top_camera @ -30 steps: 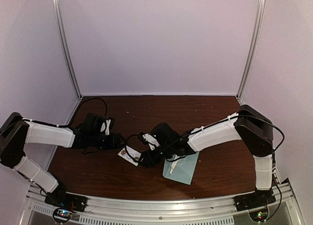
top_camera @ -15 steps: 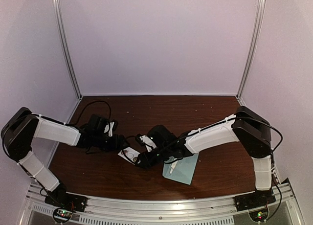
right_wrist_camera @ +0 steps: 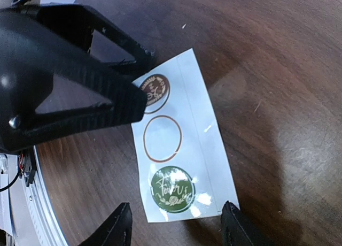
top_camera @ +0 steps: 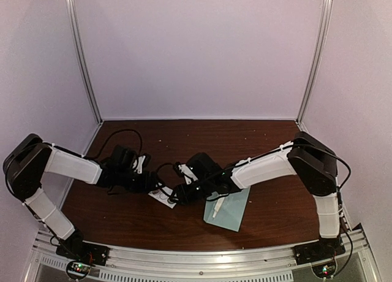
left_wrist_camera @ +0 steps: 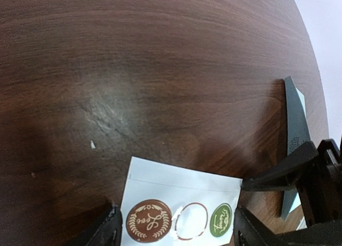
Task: Place the letter into the envelope and seal it
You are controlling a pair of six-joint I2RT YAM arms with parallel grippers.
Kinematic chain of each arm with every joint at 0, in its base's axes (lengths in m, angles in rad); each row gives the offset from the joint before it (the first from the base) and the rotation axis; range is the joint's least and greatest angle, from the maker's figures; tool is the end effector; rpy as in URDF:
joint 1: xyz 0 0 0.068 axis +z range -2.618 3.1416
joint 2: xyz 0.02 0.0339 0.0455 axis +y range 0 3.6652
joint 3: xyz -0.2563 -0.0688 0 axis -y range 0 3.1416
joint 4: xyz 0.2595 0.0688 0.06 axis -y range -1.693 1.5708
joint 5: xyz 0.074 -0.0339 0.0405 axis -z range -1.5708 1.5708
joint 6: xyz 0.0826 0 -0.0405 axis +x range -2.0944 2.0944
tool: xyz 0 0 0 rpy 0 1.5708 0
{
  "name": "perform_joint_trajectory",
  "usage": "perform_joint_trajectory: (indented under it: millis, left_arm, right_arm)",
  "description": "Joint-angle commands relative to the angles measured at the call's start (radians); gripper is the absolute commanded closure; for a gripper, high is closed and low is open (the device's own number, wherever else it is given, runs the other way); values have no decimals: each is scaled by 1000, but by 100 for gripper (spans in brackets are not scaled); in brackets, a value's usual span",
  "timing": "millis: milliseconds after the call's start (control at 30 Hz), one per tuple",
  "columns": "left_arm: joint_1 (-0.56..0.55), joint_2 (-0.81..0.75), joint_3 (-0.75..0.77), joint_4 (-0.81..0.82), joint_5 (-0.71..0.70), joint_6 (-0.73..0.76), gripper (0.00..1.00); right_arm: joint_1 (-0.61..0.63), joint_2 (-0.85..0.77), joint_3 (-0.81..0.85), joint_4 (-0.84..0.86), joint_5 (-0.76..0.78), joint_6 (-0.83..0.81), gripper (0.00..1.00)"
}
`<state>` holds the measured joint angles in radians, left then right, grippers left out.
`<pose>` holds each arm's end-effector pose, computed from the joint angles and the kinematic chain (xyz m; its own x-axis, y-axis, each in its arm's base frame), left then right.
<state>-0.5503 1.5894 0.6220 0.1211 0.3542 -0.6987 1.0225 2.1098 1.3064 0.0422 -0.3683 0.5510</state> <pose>0.2593 -0.1927 0.0767 -0.9302 -0.1371 -0.3404 0.1150 0.7720 -0.6252 0.2270 0.4288 0.0841 -0.7943 -0.3634 -0.4868 -0.6059 0.5330 0.5906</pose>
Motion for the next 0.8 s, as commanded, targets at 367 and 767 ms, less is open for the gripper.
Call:
perform_joint_trajectory:
  millis: [367,767]
  left_arm:
    - [-40,-27,-140,70,152,-73,28]
    - [-76,-116,-133,35,180,-62,28]
  right_arm:
    - [-83,53,9,1,40,-13,42]
    - [-125,26,89,-79,38,-101,42]
